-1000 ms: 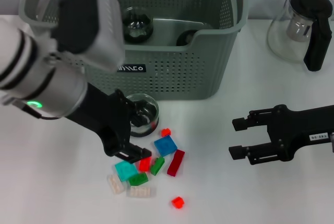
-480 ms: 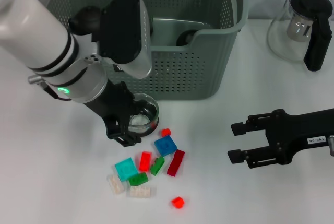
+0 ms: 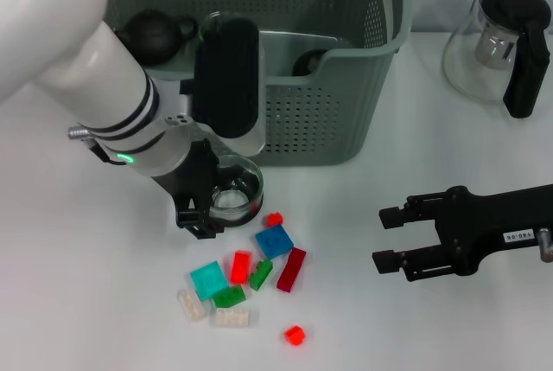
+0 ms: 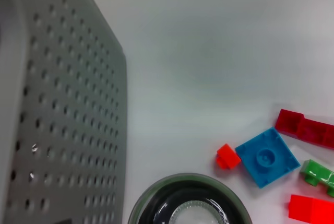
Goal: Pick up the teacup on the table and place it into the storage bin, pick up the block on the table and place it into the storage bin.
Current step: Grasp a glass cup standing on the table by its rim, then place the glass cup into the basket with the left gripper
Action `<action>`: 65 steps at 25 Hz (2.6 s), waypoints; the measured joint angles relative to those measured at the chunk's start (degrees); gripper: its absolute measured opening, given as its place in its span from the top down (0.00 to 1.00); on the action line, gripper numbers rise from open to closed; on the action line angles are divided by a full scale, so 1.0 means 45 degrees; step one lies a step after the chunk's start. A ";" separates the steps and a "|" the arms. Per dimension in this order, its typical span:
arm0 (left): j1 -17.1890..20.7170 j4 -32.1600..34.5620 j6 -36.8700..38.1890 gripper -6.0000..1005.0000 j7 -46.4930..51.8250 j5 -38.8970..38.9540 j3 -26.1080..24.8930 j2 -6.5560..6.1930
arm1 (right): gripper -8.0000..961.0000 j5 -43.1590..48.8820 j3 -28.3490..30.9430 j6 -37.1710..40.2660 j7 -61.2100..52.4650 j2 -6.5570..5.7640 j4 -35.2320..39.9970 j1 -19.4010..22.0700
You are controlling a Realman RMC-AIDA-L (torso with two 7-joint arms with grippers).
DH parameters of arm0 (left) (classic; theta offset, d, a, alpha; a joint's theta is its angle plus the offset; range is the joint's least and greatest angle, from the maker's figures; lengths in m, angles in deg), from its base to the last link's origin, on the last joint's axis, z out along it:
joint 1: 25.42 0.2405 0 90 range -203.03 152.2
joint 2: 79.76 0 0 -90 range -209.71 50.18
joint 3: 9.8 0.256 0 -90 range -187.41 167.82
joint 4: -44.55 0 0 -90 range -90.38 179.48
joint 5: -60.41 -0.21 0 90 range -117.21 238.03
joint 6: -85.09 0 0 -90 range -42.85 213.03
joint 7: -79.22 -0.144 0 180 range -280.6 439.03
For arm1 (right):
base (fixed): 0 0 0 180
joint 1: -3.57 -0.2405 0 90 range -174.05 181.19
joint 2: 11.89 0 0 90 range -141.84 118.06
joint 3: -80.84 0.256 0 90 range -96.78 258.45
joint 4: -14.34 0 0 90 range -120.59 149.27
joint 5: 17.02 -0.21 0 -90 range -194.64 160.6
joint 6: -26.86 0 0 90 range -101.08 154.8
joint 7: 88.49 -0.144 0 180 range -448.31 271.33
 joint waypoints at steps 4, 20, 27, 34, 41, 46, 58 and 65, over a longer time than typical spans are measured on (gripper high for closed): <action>-0.0144 -0.0426 -0.0332 0.36 -0.0004 -0.0043 0.0206 -0.0002 | 0.19 -0.0009 -0.0001 -0.0012 -0.0045 0.0006 0.0000 0.0004; -0.0495 -0.1743 -0.1297 0.36 0.0050 -0.0150 0.0415 0.0011 | 0.19 0.0004 -0.0002 -0.0063 -0.0046 0.0010 -0.0021 0.0031; -0.0518 -0.1842 -0.1382 0.41 0.0252 -0.0151 0.0734 0.0026 | 0.19 0.0016 -0.0002 -0.0198 -0.0046 0.0010 -0.0021 0.0026; -0.0824 -0.2164 -0.1327 0.50 0.0944 -0.0337 0.0802 -0.0005 | 0.19 0.0012 -0.0001 -0.0202 -0.0041 0.0010 -0.0021 0.0027; -0.0930 -0.2346 -0.1283 0.64 0.1083 -0.0468 0.0865 0.0014 | 0.19 0.0003 -0.0002 -0.0198 0.0028 0.0009 -0.0021 0.0066; -0.0922 -0.1968 -0.0792 0.91 0.1097 -0.0448 0.0789 0.0021 | 0.19 -0.0012 -0.0001 -0.0176 0.0069 0.0007 -0.0021 0.0120; 0.0754 0.3638 0.4127 0.95 0.1733 0.0798 0.0021 0.0064 | 0.19 0.0003 0.0000 -0.0118 0.0092 -0.0098 -0.0020 0.0157; 0.1188 0.6485 0.5812 0.95 0.1712 0.6342 -0.3744 0.0026 | 0.19 0.0018 -0.0011 -0.0106 0.0114 -0.0169 -0.0028 0.0163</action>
